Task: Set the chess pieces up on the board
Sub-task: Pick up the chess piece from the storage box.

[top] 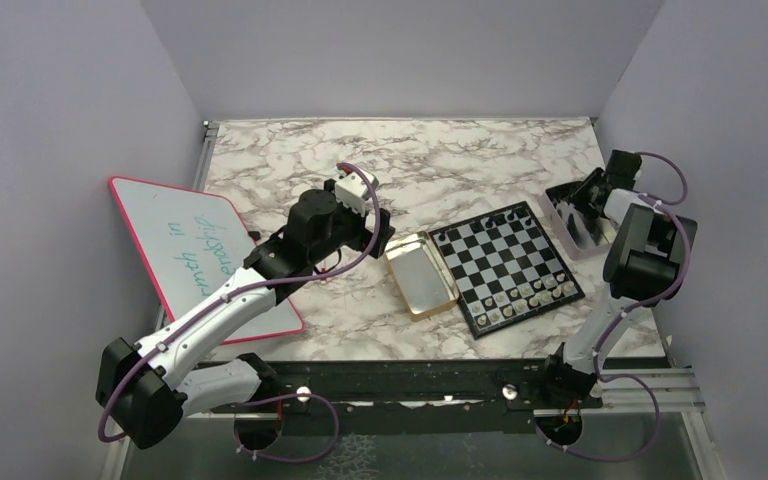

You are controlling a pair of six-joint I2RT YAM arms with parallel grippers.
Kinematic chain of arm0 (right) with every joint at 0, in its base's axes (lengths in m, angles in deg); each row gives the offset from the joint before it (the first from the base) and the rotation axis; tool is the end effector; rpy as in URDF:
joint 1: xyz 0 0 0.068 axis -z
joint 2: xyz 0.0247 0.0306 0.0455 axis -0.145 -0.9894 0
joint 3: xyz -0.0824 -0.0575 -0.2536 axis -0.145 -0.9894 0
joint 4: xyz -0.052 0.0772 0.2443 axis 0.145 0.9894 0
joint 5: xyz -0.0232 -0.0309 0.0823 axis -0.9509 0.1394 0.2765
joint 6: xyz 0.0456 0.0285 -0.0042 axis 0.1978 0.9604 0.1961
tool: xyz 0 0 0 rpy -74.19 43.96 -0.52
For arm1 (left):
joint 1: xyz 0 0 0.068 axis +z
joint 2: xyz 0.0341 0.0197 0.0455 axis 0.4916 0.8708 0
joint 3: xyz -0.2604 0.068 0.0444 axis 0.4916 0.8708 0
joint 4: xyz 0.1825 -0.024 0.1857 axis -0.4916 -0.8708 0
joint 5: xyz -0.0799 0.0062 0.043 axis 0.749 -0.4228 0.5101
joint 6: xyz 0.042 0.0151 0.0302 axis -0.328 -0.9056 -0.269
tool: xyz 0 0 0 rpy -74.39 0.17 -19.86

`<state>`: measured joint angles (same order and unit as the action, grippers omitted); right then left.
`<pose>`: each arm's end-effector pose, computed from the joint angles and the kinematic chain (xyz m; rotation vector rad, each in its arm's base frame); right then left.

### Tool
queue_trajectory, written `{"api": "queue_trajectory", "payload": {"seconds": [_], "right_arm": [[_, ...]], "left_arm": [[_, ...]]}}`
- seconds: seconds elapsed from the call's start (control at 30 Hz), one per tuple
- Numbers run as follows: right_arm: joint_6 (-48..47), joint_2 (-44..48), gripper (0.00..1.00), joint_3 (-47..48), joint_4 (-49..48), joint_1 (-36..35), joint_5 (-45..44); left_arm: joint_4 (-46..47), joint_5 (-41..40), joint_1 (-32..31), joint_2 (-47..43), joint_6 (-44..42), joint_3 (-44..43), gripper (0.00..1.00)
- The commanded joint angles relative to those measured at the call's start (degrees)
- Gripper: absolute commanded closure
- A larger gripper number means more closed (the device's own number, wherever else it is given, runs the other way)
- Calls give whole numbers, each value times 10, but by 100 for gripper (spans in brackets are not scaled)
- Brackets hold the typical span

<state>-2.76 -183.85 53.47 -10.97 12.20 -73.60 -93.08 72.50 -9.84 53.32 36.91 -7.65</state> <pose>0.3882 -0.1425 0.1730 0.8970 2.1888 0.1409 0.1983 -0.1627 0.3224 0.5790 1.8327 -0.5342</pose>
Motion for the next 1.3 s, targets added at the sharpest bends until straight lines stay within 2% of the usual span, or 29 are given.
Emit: {"api": "queue_trajectory", "payload": {"seconds": [0.0,0.27,0.87,1.27], "right_arm": [[-4,-10,62,15,-33,0,10],[5,-28,65,20,-43,0,9],[48,-49,62,5,-100,0,13],[46,-64,63,24,-58,1,-10]], "left_arm": [[10,-16,-4,-7,-9,5,6],[10,-19,-4,-5,-9,5,6],[12,-17,-4,3,-9,6,6],[11,-15,-4,0,-8,7,6]]}}
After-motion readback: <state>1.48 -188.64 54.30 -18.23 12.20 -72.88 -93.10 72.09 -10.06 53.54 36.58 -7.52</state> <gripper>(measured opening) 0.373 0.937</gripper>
